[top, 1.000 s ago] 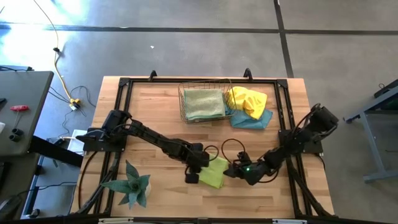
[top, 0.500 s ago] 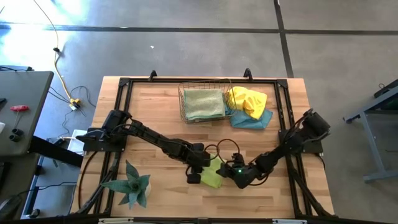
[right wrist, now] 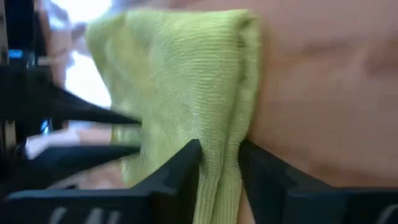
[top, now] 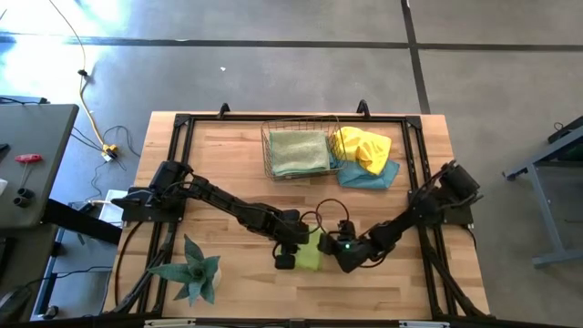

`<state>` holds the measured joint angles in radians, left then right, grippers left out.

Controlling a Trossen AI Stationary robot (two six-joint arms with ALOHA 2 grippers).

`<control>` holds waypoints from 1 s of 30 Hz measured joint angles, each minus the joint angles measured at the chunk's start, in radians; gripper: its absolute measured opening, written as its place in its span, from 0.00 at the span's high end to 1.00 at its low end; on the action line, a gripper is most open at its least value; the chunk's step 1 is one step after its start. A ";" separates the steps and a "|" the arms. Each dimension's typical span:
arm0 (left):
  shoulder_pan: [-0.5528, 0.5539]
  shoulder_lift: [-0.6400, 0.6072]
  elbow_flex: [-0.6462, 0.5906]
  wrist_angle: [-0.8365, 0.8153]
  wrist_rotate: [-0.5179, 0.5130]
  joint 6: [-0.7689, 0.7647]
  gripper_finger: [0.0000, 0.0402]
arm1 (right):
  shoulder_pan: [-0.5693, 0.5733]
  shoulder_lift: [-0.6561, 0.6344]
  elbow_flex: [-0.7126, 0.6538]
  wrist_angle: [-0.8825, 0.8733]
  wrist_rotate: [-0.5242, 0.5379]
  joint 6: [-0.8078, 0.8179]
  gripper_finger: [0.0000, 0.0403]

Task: Fold microfiber towels
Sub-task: Stack the green towel on top of the stacked towels into the wire basket

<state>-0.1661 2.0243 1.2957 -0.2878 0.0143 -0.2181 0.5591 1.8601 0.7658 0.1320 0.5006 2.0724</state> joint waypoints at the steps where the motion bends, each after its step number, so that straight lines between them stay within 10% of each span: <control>1: 0.000 0.000 0.000 0.000 0.000 -0.006 0.80 | -0.007 -0.001 0.000 -0.013 0.004 -0.002 0.77; 16: -0.022 -0.029 0.103 -0.145 0.063 -0.213 0.80 | -0.074 -0.045 -0.010 -0.043 -0.015 -0.341 0.99; 30: -0.131 -0.350 0.130 -0.284 -0.169 -0.481 0.80 | -0.160 -0.288 -0.011 -0.088 -0.142 -0.725 1.00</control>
<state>-0.2970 1.6741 1.4252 -0.5722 -0.1544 -0.6987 0.3992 1.5717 0.7544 0.0438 0.3587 1.3474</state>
